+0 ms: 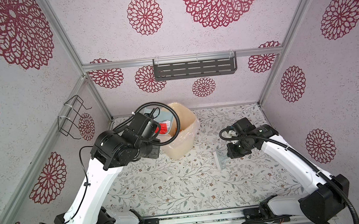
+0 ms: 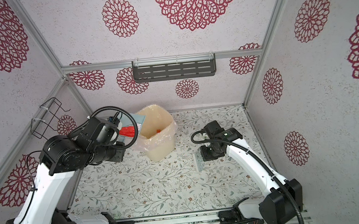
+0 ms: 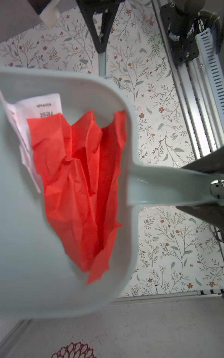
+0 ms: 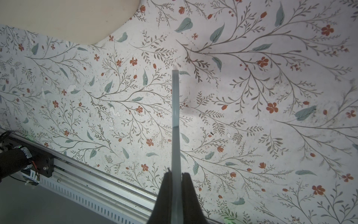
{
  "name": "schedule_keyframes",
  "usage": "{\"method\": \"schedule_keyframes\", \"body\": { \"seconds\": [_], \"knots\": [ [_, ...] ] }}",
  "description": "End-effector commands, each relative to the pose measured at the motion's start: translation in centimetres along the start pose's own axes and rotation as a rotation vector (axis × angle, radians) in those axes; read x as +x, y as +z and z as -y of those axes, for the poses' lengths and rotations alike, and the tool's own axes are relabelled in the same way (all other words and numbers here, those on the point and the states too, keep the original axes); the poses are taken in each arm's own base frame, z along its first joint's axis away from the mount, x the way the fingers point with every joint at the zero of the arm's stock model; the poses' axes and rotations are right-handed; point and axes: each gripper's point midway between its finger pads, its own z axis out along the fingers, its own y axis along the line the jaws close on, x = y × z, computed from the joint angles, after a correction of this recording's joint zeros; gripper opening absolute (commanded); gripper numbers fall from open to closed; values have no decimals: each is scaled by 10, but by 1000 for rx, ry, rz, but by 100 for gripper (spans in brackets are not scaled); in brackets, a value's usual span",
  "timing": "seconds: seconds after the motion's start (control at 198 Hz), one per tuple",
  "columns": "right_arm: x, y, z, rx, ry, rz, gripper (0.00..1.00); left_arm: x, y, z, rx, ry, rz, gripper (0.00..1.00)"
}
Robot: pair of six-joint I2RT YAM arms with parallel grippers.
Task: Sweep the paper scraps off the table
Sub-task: 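Lift the dustpan toward the beige bin with the left gripper while the right brush withdraws, then tip the dustpan over the beige bin with the left gripper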
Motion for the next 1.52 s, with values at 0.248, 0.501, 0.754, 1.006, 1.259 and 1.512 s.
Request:
{"method": "schedule_keyframes", "body": {
  "seconds": [0.248,0.501,0.754,1.006,1.259,1.512],
  "knots": [
    [-3,-6,-7,-65,7,-13,0,-10,30,-46,-140,86,-129,0],
    [-6,-9,-10,-74,-1,-42,0,-33,42,-66,-268,206,-118,0],
    [-3,-16,-8,-50,15,-68,0,-51,62,-75,-363,380,-132,0],
    [3,-15,-6,-42,29,-116,0,-71,80,-71,-444,576,-150,0],
    [5,-11,-6,-48,20,-146,0,-96,86,-57,-533,741,-118,0],
    [8,-8,-3,-52,12,-156,0,-111,88,-70,-743,923,-175,0]
  ]
}}
